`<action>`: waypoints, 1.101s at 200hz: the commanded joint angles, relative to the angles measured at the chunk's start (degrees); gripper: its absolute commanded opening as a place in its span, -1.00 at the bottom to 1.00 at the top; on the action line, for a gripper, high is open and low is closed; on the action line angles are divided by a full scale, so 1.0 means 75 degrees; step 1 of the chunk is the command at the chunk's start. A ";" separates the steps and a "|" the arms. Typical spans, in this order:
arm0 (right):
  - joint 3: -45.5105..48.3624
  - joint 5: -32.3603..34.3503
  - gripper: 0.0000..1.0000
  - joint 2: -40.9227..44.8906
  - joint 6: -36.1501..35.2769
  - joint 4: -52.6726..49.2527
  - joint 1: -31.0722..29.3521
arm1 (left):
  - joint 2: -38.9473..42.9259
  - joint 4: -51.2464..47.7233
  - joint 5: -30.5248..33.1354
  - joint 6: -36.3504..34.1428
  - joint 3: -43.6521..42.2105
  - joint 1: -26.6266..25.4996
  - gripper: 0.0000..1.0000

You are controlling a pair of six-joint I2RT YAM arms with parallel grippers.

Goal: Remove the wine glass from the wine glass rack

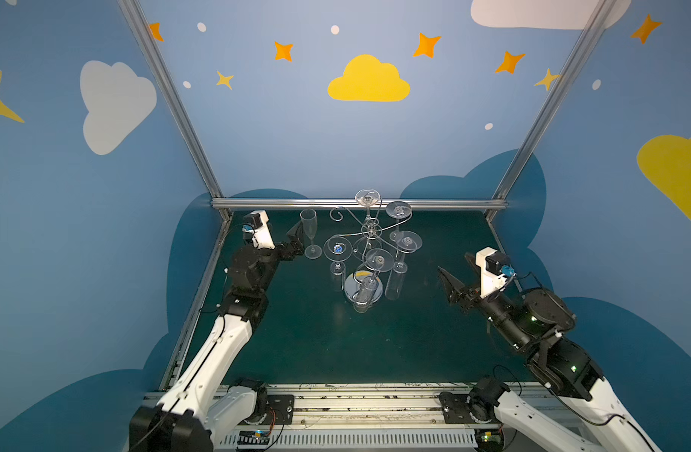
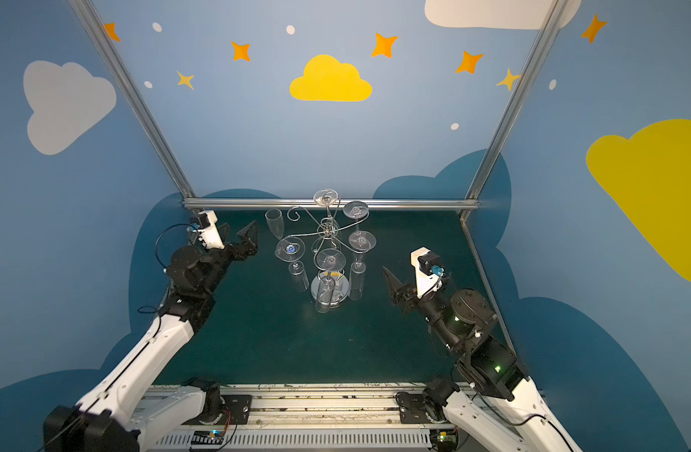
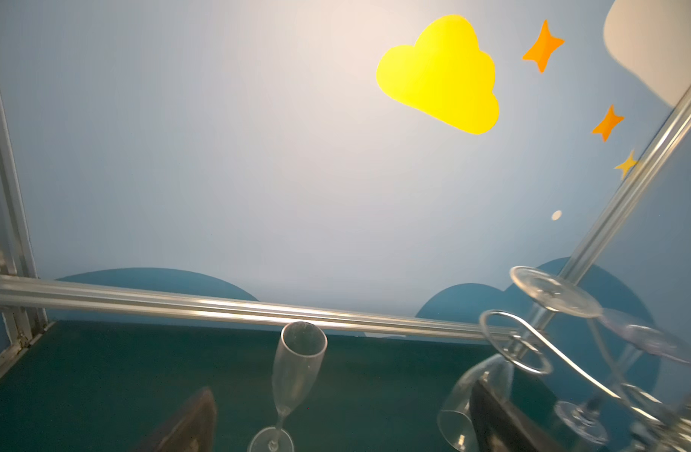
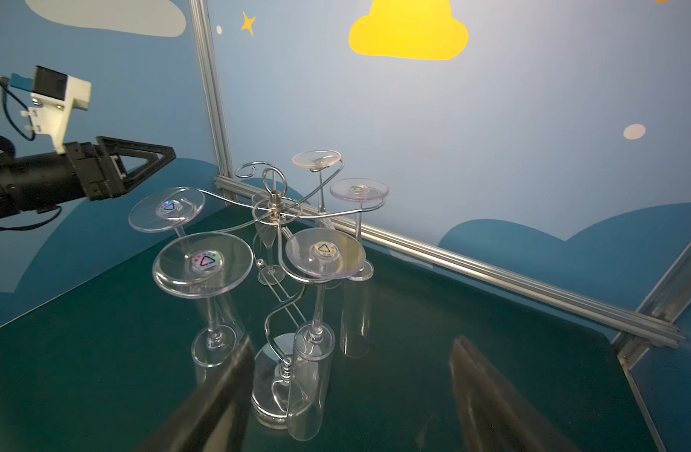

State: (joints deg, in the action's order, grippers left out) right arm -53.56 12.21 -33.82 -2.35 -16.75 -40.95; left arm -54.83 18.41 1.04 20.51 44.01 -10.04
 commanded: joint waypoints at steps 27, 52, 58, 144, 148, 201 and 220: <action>-0.0725 -0.0592 0.56 -0.0524 0.0137 -0.0054 0.0046 | 0.1859 -0.2881 -0.1961 0.2258 -0.0004 0.0044 0.98; -0.0813 -0.0822 0.56 -0.0623 0.0329 -0.0122 0.0046 | 0.1847 -0.4138 -0.3391 0.2151 0.0884 0.0038 0.98; -0.0804 -0.0859 0.56 -0.0609 0.0351 -0.0122 0.0045 | 0.1767 -0.4422 -0.3662 0.2224 0.1119 0.0038 0.99; -0.0709 -0.1321 0.56 -0.0406 0.0839 -0.0311 0.0049 | 0.1165 -0.1823 -0.5043 0.7016 0.0128 -0.0217 0.69; -0.0725 -0.1323 0.56 -0.0395 0.0867 -0.0339 0.0045 | 0.1156 -0.1976 -0.4997 0.6893 0.0206 -0.0249 0.68; -0.0804 -0.1321 0.55 -0.0100 0.1171 -0.0965 0.0046 | 0.0484 -0.1945 -0.4828 0.6937 0.0613 -0.0717 0.39; -0.0756 -0.1142 0.55 0.0037 0.1212 -0.1108 0.0046 | 0.0284 -0.1840 -0.4666 0.6861 0.0656 -0.1047 0.31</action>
State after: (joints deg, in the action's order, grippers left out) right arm -58.13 2.50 -35.05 5.37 -22.44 -40.80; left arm -51.05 2.09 -34.76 71.24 47.90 -15.57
